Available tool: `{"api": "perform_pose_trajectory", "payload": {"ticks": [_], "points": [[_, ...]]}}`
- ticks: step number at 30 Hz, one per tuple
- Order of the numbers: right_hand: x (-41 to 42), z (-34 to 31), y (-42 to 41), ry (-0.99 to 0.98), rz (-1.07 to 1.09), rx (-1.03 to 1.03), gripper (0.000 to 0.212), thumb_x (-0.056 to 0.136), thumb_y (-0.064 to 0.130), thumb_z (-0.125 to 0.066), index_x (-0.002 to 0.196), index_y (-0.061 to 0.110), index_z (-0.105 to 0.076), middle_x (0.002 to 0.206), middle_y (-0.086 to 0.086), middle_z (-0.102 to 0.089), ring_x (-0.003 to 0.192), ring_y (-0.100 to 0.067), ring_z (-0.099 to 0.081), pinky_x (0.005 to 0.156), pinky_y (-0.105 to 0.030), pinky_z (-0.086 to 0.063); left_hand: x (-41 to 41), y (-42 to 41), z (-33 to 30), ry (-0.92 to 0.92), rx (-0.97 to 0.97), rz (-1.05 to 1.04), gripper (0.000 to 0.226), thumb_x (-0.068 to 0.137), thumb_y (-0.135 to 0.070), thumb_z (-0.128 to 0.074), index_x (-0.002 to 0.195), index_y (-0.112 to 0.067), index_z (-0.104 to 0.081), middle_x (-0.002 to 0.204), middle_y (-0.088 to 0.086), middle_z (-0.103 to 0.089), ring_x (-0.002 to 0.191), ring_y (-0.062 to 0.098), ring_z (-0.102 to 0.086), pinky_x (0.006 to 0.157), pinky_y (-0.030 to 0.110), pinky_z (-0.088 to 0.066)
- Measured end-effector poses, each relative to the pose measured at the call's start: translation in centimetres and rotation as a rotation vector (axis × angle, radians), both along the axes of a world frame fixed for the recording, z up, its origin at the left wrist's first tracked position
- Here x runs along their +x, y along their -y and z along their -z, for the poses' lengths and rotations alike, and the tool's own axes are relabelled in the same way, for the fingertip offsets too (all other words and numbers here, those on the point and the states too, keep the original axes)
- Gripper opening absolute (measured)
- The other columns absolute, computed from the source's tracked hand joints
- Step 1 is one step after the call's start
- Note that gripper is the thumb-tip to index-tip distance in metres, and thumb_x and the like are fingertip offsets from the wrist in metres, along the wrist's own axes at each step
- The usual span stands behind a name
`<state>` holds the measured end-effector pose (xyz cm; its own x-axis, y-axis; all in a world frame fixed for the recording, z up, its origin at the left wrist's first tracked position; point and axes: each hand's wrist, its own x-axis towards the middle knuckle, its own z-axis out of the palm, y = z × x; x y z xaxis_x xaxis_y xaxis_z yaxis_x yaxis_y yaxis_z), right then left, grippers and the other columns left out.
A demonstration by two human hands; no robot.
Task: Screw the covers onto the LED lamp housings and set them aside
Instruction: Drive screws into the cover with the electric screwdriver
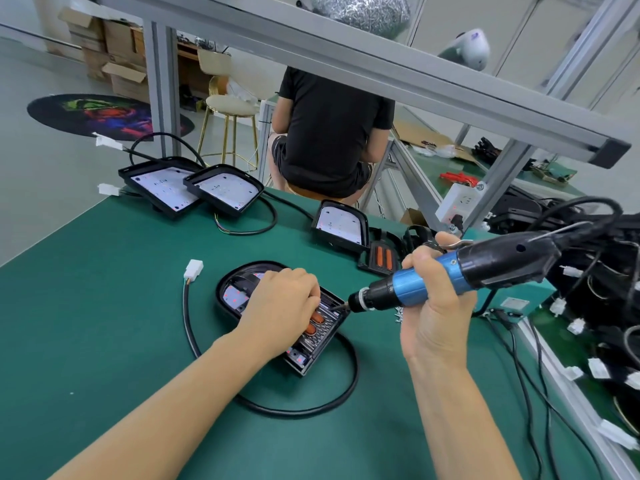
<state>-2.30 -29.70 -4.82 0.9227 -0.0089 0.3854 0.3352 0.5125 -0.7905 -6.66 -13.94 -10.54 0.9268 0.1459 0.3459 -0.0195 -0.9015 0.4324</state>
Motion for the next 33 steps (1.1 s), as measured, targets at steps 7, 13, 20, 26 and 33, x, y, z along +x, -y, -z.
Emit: {"api": "perform_pose_trajectory", "payload": {"ticks": [7,13,20,26,33], "points": [[0.1,-0.3,-0.2,0.021,-0.018,-0.05,0.029,0.074,0.003,-0.064,0.094,0.023,-0.058,0.07,0.002,-0.054,0.07,-0.016,-0.053,0.069,-0.023,-0.048,-0.6,0.0,0.6,0.048,-0.057,0.029,0.011,0.094,-0.017,-0.049,0.085,-0.017,-0.057,0.085,-0.007,-0.058,0.087,0.016,-0.051,0.09,0.032,-0.032],[0.2,-0.8,-0.8,0.051,-0.028,-0.103,0.026,0.073,0.004,-0.065,0.083,0.027,-0.061,0.073,-0.001,-0.053,0.072,-0.019,-0.05,0.075,-0.032,-0.044,-0.8,0.0,0.7,0.067,-0.037,0.016,0.011,0.094,-0.019,-0.05,0.088,-0.017,-0.058,0.088,-0.008,-0.056,0.09,0.014,-0.049,0.09,0.029,-0.03],[0.2,-0.9,-0.6,0.056,-0.079,-0.128,0.027,0.074,0.003,-0.066,0.065,0.028,-0.06,0.077,-0.002,-0.049,0.074,-0.021,-0.048,0.079,-0.038,-0.04,-0.7,0.1,0.8,0.069,-0.064,0.004,0.011,0.095,-0.021,-0.049,0.086,-0.02,-0.056,0.088,-0.009,-0.055,0.091,0.014,-0.048,0.09,0.03,-0.03],[0.1,-0.7,0.1,0.025,-0.104,-0.062,0.027,0.074,0.003,-0.065,0.07,0.028,-0.058,0.076,-0.002,-0.049,0.072,-0.017,-0.051,0.074,-0.029,-0.045,-1.0,0.4,0.7,0.076,-0.166,0.011,0.013,0.093,-0.015,-0.052,0.081,-0.016,-0.056,0.081,-0.006,-0.056,0.083,0.018,-0.054,0.09,0.037,-0.038],[0.1,-1.2,2.5,-0.023,0.009,0.162,0.029,0.076,0.005,-0.063,0.096,0.022,-0.051,0.071,0.009,-0.057,0.07,-0.011,-0.054,0.076,-0.026,-0.046,-1.1,1.2,1.1,0.136,-0.279,-0.003,0.016,0.093,-0.01,-0.052,0.077,-0.015,-0.055,0.079,-0.009,-0.052,0.082,0.018,-0.058,0.077,0.044,-0.05]]}}
